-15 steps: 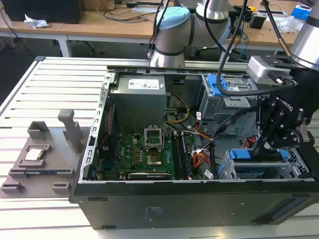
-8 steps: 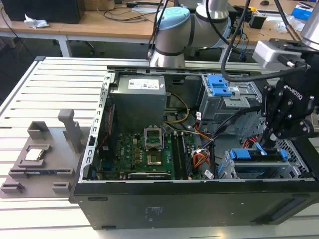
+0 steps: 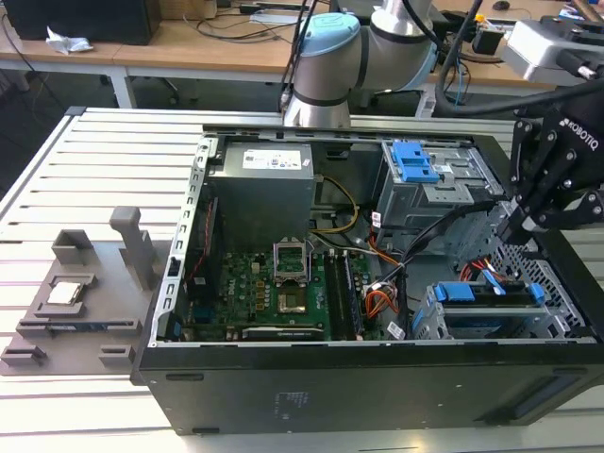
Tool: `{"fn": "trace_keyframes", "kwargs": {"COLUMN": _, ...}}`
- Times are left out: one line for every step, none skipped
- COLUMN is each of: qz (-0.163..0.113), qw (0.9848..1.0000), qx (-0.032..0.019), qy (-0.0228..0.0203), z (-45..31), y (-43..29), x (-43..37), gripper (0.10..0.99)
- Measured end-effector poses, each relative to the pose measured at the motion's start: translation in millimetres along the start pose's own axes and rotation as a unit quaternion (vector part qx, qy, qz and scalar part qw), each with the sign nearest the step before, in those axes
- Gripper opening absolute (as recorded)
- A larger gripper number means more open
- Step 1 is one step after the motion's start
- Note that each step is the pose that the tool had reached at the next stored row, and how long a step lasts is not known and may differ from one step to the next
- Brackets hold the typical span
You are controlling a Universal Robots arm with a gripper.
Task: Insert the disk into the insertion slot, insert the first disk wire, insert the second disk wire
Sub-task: 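Insert the second disk wire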
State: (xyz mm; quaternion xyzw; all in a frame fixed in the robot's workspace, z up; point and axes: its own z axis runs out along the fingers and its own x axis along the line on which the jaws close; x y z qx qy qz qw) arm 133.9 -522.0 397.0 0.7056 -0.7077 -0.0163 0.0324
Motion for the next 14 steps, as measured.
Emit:
{"fn": "trace_keyframes", "kwargs": {"qz": -0.001, "qw": 0.9999, "qx": 0.0000, "qy": -0.0110, "z": -0.1, "y": 0.0, "x": 3.3, "gripper": 0.102}}
{"fn": "trace_keyframes", "kwargs": {"qz": -0.001, "qw": 0.9999, "qx": 0.0000, "qy": -0.0148, "z": 0.0, "y": 0.0, "x": 12.3, "gripper": 0.102}}
{"fn": "trace_keyframes", "kwargs": {"qz": -0.001, "qw": 0.9999, "qx": -0.0001, "qy": -0.0150, "z": 0.3, "y": 0.0, "x": 20.3, "gripper": 0.102}}
{"fn": "trace_keyframes", "kwargs": {"qz": -0.001, "qw": 0.9999, "qx": 0.0000, "qy": -0.0149, "z": 0.3, "y": 0.0, "x": 24.3, "gripper": 0.102}}
{"fn": "trace_keyframes", "kwargs": {"qz": -0.001, "qw": 0.9999, "qx": 0.0000, "qy": -0.0150, "z": 0.4, "y": -0.1, "x": 27.6, "gripper": 0.102}}
{"fn": "trace_keyframes", "kwargs": {"qz": -0.001, "qw": 0.9999, "qx": 0.0000, "qy": -0.0150, "z": 0.5, "y": -0.1, "x": 30.1, "gripper": 0.102}}
{"fn": "trace_keyframes", "kwargs": {"qz": -0.001, "qw": 0.9999, "qx": 0.0000, "qy": -0.0150, "z": 0.5, "y": -0.1, "x": 31.6, "gripper": 0.102}}
{"fn": "trace_keyframes", "kwargs": {"qz": -0.001, "qw": 0.9999, "qx": 0.0000, "qy": -0.0150, "z": 0.5, "y": -0.1, "x": 31.9, "gripper": 0.102}}
{"fn": "trace_keyframes", "kwargs": {"qz": -0.001, "qw": 0.9999, "qx": 0.0000, "qy": -0.0151, "z": 0.5, "y": -0.1, "x": 31.9, "gripper": 0.102}}
{"fn": "trace_keyframes", "kwargs": {"qz": -0.001, "qw": 0.9999, "qx": 0.0000, "qy": -0.0150, "z": 0.5, "y": -0.1, "x": 32.0, "gripper": 0.102}}
{"fn": "trace_keyframes", "kwargs": {"qz": -0.001, "qw": 0.9999, "qx": 0.0000, "qy": -0.0150, "z": 0.5, "y": -0.1, "x": 32.1, "gripper": 0.102}}
{"fn": "trace_keyframes", "kwargs": {"qz": -0.001, "qw": 0.9999, "qx": -0.0001, "qy": -0.0150, "z": 0.5, "y": -0.1, "x": 32.2, "gripper": 0.102}}
{"fn": "trace_keyframes", "kwargs": {"qz": -0.001, "qw": 0.9999, "qx": 0.0000, "qy": -0.0151, "z": 0.5, "y": -0.1, "x": 32.2, "gripper": 0.102}}
{"fn": "trace_keyframes", "kwargs": {"qz": -0.001, "qw": 0.9999, "qx": 0.0000, "qy": -0.0150, "z": 0.5, "y": -0.1, "x": 32.3, "gripper": 0.102}}
